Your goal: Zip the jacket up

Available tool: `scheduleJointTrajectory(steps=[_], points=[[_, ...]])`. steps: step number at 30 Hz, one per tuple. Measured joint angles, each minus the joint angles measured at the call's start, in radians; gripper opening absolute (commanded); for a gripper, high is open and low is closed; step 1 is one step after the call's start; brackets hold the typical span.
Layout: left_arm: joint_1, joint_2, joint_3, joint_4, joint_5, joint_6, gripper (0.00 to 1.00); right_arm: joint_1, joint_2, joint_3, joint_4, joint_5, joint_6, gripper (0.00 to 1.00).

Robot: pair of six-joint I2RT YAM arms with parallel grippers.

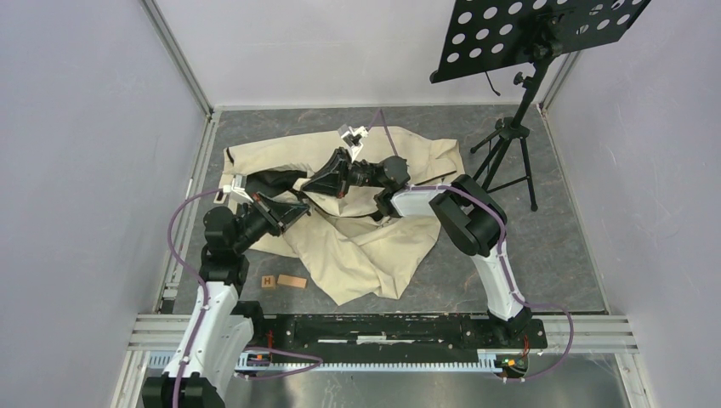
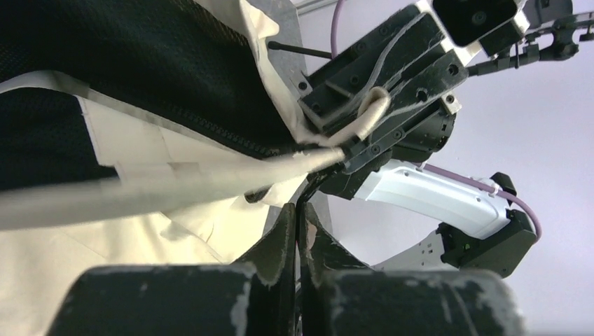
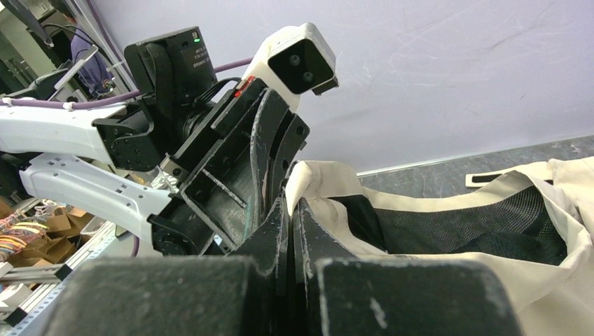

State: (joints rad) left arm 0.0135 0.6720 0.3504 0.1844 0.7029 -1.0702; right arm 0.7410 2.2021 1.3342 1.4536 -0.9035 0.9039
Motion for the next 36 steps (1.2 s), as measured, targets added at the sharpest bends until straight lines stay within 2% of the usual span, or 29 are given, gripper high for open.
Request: scheduleJointTrajectory(steps=[4, 11, 23, 29, 36], points=[[-0.039, 0.005, -0.006, 0.024, -0.016, 0.0, 0.02, 0.011, 0.016, 0.055, 0.002, 0.01, 0.007, 0.0], [-0.043, 0.026, -0.017, 0.087, -0.065, -0.002, 0.02, 0.033, 0.073, 0.148, 0.003, 0.02, 0.071, 0.0], [-0.061, -0.044, -0.014, -0.045, -0.133, 0.029, 0.02, 0.029, 0.015, -0.023, 0.014, 0.104, 0.227, 0.0], [-0.061, -0.074, 0.029, -0.148, -0.156, 0.062, 0.02, 0.022, 0.013, -0.031, 0.015, 0.102, 0.288, 0.0], [-0.061, -0.012, 0.089, -0.214, -0.151, 0.081, 0.02, 0.023, 0.013, -0.029, 0.016, 0.101, 0.339, 0.0]])
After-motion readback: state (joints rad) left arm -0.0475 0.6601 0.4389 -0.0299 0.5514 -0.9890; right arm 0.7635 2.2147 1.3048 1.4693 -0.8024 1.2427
